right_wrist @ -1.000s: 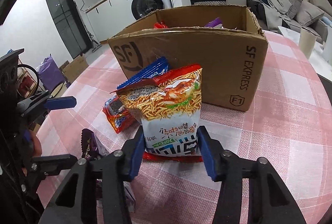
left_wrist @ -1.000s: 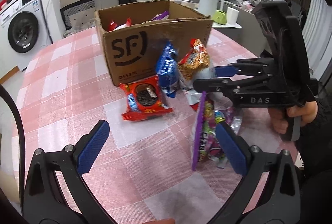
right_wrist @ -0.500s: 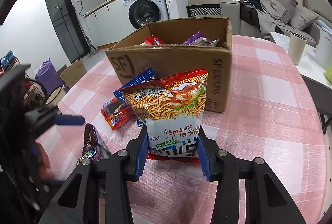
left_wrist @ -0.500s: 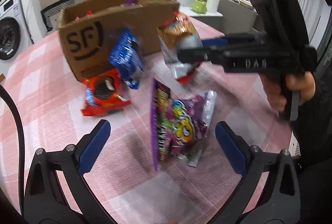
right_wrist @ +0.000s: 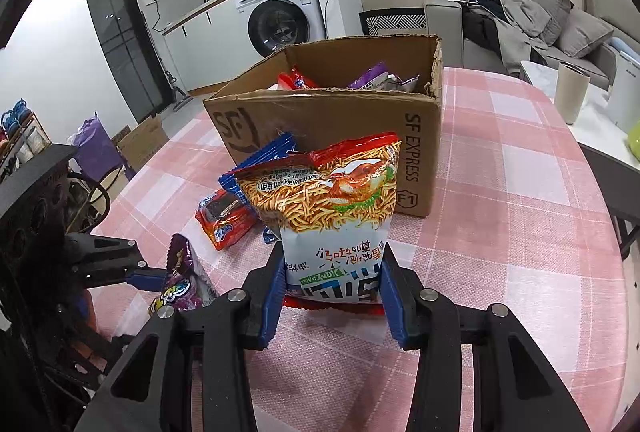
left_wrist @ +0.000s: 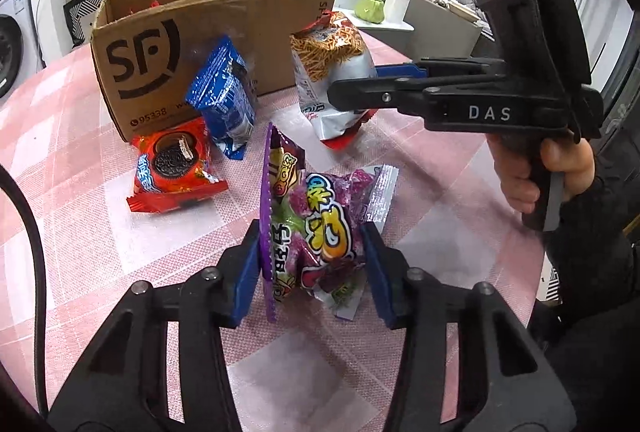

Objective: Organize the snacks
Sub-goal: 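Grasp the purple-striped snack bag with the left tool while the right tool grasps the orange noodle-snack bag, then lift both held snacks and carry them over the cardboard box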

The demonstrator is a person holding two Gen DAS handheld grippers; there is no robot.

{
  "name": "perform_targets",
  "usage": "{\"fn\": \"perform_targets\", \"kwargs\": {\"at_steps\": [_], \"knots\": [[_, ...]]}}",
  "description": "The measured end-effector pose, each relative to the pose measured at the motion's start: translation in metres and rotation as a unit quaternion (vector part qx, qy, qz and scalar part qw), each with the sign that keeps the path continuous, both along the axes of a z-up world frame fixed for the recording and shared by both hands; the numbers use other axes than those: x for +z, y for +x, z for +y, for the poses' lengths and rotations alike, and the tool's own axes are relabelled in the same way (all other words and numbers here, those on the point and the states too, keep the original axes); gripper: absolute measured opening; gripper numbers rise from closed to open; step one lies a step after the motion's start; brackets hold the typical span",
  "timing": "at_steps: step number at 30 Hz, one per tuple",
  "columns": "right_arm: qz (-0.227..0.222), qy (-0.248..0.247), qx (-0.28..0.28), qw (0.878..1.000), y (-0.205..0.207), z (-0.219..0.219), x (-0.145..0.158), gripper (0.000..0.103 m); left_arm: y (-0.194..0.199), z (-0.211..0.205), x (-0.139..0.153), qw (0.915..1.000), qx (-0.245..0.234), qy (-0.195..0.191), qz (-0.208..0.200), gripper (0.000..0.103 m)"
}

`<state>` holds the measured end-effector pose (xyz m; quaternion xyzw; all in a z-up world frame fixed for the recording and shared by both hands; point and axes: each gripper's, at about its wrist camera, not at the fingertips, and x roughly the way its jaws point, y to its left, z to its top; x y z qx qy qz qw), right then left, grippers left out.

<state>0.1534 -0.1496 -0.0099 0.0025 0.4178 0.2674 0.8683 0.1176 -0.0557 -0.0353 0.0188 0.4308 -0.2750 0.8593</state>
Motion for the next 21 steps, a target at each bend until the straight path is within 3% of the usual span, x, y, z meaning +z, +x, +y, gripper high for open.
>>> {"fn": "perform_targets", "kwargs": {"at_steps": [7,21], "knots": [[-0.012,0.009,0.001,1.000,-0.004,-0.003,0.008,0.044,-0.003,0.011,0.014,0.9992,0.018,-0.009,-0.033,0.044],[-0.039,0.036,-0.007,0.999,-0.012,-0.014,0.036,0.044,0.000,0.045,0.049,0.9888,0.115,-0.018,-0.093,0.044]]}}
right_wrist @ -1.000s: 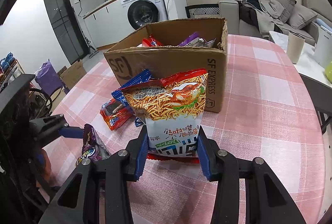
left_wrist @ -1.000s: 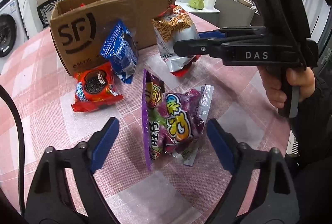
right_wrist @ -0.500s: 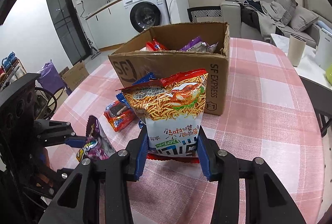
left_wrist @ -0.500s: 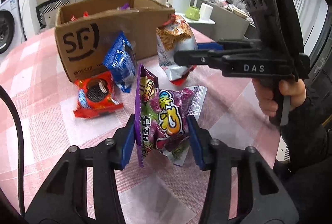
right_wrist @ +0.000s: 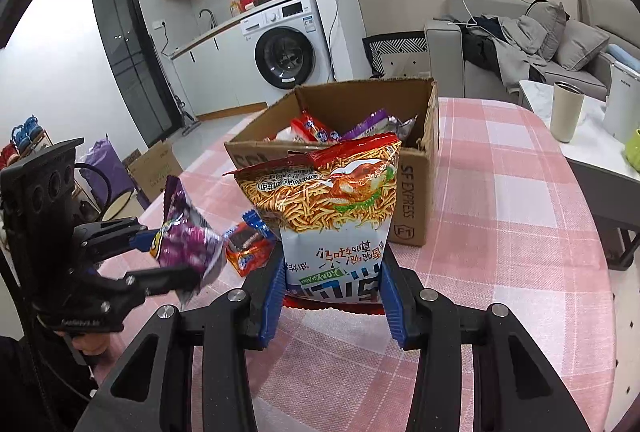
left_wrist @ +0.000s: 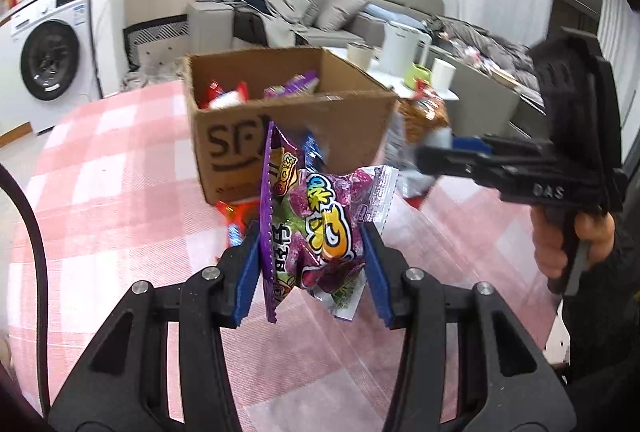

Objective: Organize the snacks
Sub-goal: 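Lift both held snacks and carry them over the cardboard box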

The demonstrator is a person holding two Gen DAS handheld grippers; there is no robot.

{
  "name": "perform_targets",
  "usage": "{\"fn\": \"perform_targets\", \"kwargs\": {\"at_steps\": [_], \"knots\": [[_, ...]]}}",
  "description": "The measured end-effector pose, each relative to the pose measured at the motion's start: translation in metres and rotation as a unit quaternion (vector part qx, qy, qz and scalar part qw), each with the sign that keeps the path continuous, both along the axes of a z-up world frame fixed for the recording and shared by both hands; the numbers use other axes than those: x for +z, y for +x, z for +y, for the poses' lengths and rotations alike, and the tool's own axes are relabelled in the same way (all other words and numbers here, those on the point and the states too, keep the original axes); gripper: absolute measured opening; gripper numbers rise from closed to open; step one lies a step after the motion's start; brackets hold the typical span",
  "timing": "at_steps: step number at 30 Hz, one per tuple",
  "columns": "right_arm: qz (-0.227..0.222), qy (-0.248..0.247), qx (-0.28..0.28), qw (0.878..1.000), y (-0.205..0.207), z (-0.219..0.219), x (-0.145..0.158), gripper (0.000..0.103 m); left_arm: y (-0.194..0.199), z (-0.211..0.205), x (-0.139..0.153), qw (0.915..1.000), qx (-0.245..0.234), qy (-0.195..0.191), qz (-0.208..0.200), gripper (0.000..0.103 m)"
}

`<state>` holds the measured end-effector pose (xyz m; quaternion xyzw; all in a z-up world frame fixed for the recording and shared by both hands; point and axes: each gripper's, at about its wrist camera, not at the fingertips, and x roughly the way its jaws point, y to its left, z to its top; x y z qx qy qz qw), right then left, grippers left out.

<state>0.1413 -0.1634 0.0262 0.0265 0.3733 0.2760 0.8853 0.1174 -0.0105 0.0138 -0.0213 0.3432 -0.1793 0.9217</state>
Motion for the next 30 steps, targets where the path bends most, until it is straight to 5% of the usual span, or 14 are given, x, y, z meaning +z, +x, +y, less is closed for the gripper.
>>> {"fn": "perform_targets", "kwargs": {"at_steps": [30], "knots": [[-0.054,0.044,-0.059,0.996,0.023,0.000,0.063,0.044,0.067,0.016,0.075,0.9933,0.090,-0.010,-0.073,0.044]]}}
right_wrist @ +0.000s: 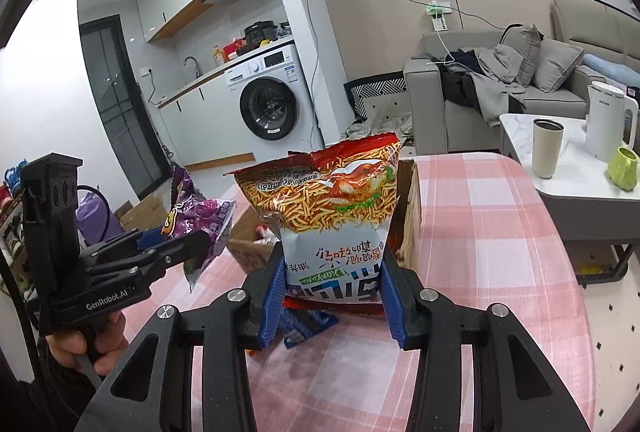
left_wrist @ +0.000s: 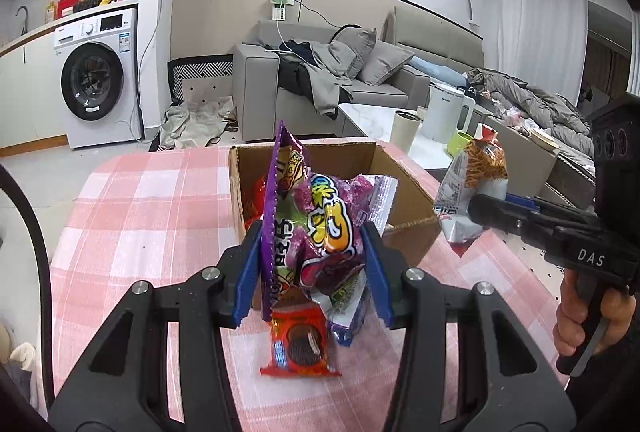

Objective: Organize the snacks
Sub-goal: 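Lift both held snacks and carry them over the cardboard box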

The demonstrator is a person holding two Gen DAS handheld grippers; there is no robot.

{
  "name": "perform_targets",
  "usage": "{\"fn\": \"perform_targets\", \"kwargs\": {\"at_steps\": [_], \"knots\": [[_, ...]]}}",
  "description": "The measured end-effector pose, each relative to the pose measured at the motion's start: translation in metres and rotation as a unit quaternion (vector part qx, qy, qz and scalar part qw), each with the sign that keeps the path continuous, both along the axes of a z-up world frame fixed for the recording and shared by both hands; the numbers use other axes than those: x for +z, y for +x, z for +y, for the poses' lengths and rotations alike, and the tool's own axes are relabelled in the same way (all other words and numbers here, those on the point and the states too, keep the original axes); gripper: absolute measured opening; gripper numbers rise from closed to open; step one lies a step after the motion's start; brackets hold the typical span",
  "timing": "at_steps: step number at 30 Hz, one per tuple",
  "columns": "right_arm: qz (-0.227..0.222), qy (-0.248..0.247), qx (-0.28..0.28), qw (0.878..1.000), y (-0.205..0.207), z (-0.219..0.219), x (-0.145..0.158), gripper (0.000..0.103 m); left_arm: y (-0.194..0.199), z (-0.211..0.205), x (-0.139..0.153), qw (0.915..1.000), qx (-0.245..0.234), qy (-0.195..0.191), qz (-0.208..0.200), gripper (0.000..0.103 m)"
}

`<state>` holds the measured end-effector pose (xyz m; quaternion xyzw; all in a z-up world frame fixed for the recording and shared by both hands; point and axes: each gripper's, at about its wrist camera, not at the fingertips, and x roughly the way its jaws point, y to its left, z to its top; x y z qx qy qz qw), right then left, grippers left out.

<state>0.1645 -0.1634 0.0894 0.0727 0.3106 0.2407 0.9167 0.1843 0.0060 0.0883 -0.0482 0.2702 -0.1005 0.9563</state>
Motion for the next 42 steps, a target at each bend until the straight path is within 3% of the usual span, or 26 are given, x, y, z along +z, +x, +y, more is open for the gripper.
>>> {"fn": "perform_targets", "kwargs": {"at_steps": [26,42], "knots": [[0.003,-0.006,-0.029,1.000,0.054,0.025,-0.012,0.044,0.070,-0.017,-0.019,0.9995,0.026,0.013,-0.012,0.044],[0.029,-0.011,-0.031,0.999,0.079,0.034,-0.029,0.044,0.101,-0.031,-0.040,0.9976,0.031,0.060,-0.015,0.042]]}}
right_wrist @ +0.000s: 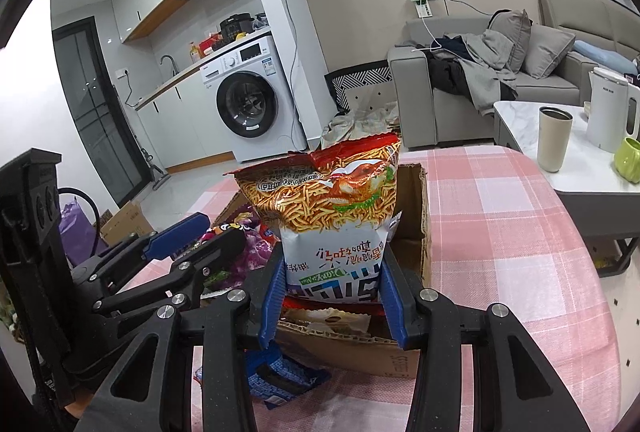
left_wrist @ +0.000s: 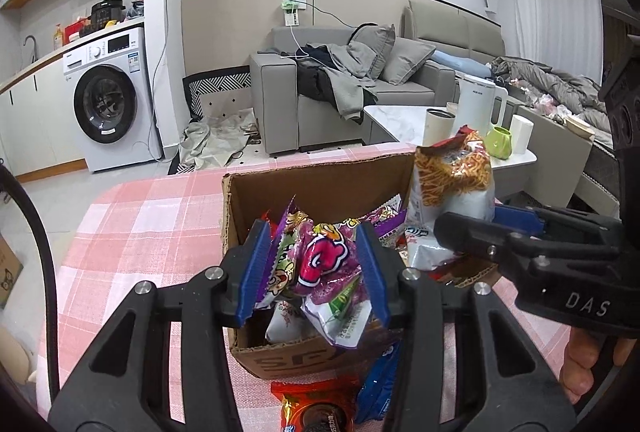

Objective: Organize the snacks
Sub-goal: 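Lift both held snacks and carry them over the cardboard box, then open both tools to drop the snacks into the box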

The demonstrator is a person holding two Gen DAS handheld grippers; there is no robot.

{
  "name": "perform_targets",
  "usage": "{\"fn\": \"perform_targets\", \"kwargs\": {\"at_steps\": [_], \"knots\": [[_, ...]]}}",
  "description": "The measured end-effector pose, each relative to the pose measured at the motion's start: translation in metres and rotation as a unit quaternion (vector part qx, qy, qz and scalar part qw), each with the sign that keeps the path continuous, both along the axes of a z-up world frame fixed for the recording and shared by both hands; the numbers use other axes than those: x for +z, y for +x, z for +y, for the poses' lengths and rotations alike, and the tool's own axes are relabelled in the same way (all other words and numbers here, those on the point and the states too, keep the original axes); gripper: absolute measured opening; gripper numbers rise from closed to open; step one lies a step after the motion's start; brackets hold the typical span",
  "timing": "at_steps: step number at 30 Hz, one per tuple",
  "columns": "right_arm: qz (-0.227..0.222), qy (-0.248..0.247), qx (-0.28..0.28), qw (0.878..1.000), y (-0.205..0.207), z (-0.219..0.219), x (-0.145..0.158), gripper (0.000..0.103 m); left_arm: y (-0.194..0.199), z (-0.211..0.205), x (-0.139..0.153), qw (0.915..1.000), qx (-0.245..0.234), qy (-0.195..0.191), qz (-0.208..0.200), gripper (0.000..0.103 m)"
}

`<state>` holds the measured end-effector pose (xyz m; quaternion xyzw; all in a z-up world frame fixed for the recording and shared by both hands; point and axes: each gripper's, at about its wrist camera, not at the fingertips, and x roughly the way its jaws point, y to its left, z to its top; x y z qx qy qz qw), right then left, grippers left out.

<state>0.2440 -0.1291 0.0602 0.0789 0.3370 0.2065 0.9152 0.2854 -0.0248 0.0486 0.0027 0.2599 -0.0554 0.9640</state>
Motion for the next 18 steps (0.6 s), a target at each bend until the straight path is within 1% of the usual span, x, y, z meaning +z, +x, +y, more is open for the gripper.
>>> {"fn": "perform_targets", "kwargs": {"at_steps": [2,4,5,6,7,8,9,10,11,12,13,14,16,18], "knots": [[0.002,-0.002,0.001,1.000,0.001,0.000,-0.001,0.045,0.002,-0.002,0.001,1.0000,0.001,0.004,0.002,0.043],[-0.004,-0.005,-0.001,1.000,0.000,-0.001,0.001,0.049,0.002,-0.001,0.000,1.0000,0.003,0.002,0.009,0.049],[-0.007,-0.004,-0.001,1.000,0.000,-0.002,0.001,0.051,0.003,0.000,-0.002,0.9999,0.005,0.000,0.014,0.061],[-0.010,-0.003,-0.002,1.000,-0.002,-0.004,0.003,0.051,0.000,0.002,-0.001,0.9999,0.006,-0.001,0.015,0.069],[-0.013,-0.004,-0.002,1.000,-0.003,-0.005,0.005,0.051,-0.003,0.005,-0.001,0.9999,0.006,-0.004,0.014,0.074],[-0.017,-0.006,-0.003,1.000,-0.006,-0.008,0.007,0.053,-0.007,0.007,-0.001,0.9999,0.004,-0.008,0.011,0.083],[-0.020,-0.009,-0.004,1.000,-0.008,-0.010,0.008,0.056,-0.010,0.009,0.000,0.9999,0.003,-0.012,0.008,0.085],[-0.023,-0.012,-0.006,1.000,-0.011,-0.012,0.009,0.064,-0.013,0.011,0.001,0.9998,0.000,-0.016,0.007,0.085],[-0.027,-0.012,-0.007,1.000,-0.015,-0.015,0.009,0.076,-0.016,0.013,0.001,0.9998,-0.005,-0.019,0.008,0.088],[-0.029,-0.012,-0.008,0.999,-0.018,-0.018,0.010,0.082,-0.020,0.014,0.002,0.9998,-0.004,-0.019,0.008,0.094],[-0.031,-0.011,-0.010,0.999,-0.022,-0.021,0.010,0.091,-0.024,0.015,0.002,0.9998,0.001,-0.017,0.008,0.099],[-0.031,-0.011,-0.014,0.999,-0.024,-0.023,0.010,0.098,-0.029,0.016,0.002,0.9999,0.008,-0.014,0.004,0.103],[-0.032,-0.013,-0.022,0.999,-0.031,-0.026,0.011,0.102,-0.041,0.018,0.002,0.9999,0.012,-0.011,-0.001,0.103],[-0.035,-0.016,-0.019,0.999,-0.038,-0.029,0.010,0.103,-0.049,0.021,0.002,0.9998,0.009,-0.019,0.004,0.103]]}}
